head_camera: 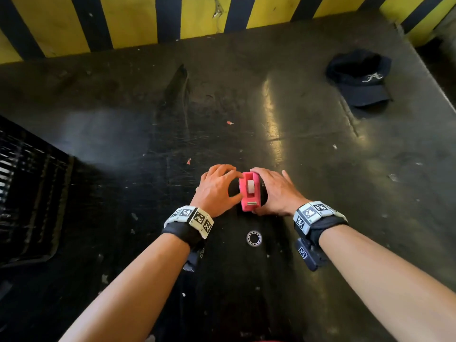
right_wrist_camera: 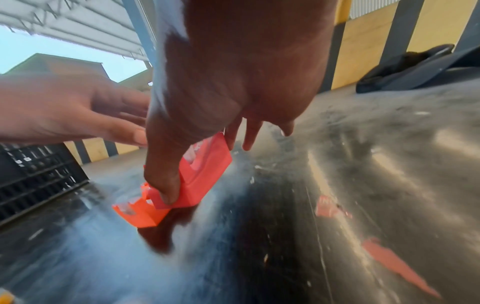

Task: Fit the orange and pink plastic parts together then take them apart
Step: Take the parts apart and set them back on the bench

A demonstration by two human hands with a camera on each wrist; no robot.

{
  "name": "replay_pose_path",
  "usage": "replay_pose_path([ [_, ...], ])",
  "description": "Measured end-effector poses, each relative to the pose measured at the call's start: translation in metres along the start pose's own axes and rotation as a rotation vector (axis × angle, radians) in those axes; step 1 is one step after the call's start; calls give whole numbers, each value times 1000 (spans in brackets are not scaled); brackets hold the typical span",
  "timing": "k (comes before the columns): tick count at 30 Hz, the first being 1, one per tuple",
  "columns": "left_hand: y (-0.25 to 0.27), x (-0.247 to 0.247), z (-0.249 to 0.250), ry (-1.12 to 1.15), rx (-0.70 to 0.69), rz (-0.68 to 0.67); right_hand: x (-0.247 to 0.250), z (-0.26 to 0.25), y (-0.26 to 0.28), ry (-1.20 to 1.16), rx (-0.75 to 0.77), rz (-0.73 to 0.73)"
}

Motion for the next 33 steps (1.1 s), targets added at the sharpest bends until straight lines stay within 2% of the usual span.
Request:
replay_pose_path([
  [9,-20,-2,21,-110,-9,-91,14,-11,16,22,34,30],
  [16,-13,13,18,41,-46,-35,3,-1,-3,55,-72,-33],
  [25,3,25,-10,191,42,6,-18,5,-20,44,-109,-91],
  [27,4,23,-15,201,64,-7,-15,2,-17,-14,-67,-30],
  [30,6,22,-18,216,93,-11,-1,-9,-13,-286,59,207],
  [33,10,20,-19,220,114,-26,7,-24,-8,-392,76,265],
])
Point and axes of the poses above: each hand's wrist, its own y-axis away from the middle knuckle, its own x-axis out of the back of the hand, z = x × y, the point moved 3 cm from there along -y, towards the middle knuckle, and after that the axes turned 5 degrees about -z, right-handed, at the moved point
